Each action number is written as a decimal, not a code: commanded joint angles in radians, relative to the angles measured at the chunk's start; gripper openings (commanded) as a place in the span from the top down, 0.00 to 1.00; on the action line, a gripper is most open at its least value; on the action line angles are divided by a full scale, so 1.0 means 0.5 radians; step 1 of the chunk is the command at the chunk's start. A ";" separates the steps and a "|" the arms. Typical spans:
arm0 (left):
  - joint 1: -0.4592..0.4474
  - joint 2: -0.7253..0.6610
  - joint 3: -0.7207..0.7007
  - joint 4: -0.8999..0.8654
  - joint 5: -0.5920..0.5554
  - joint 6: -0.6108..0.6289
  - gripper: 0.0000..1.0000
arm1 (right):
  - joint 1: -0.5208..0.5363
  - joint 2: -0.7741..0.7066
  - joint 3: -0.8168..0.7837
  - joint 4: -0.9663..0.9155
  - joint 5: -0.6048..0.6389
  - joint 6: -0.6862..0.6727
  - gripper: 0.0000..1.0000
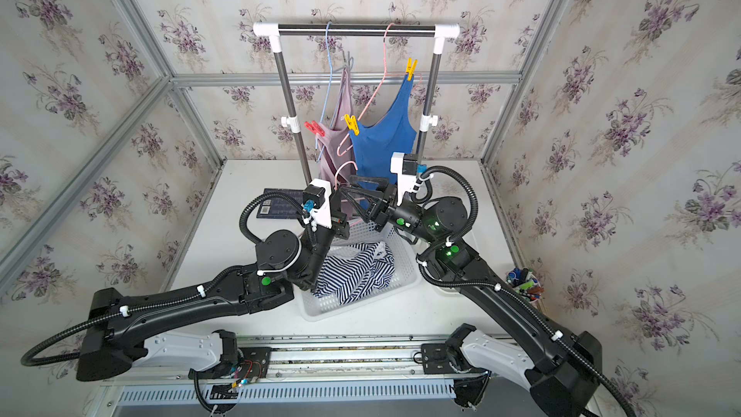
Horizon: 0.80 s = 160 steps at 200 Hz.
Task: Remove the clothespins securing tank tops to the hanger
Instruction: Place the hanger on the clothesline.
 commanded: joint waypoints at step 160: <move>-0.013 0.054 0.003 0.192 -0.039 0.261 1.00 | 0.002 0.007 0.149 -0.236 0.052 0.093 0.66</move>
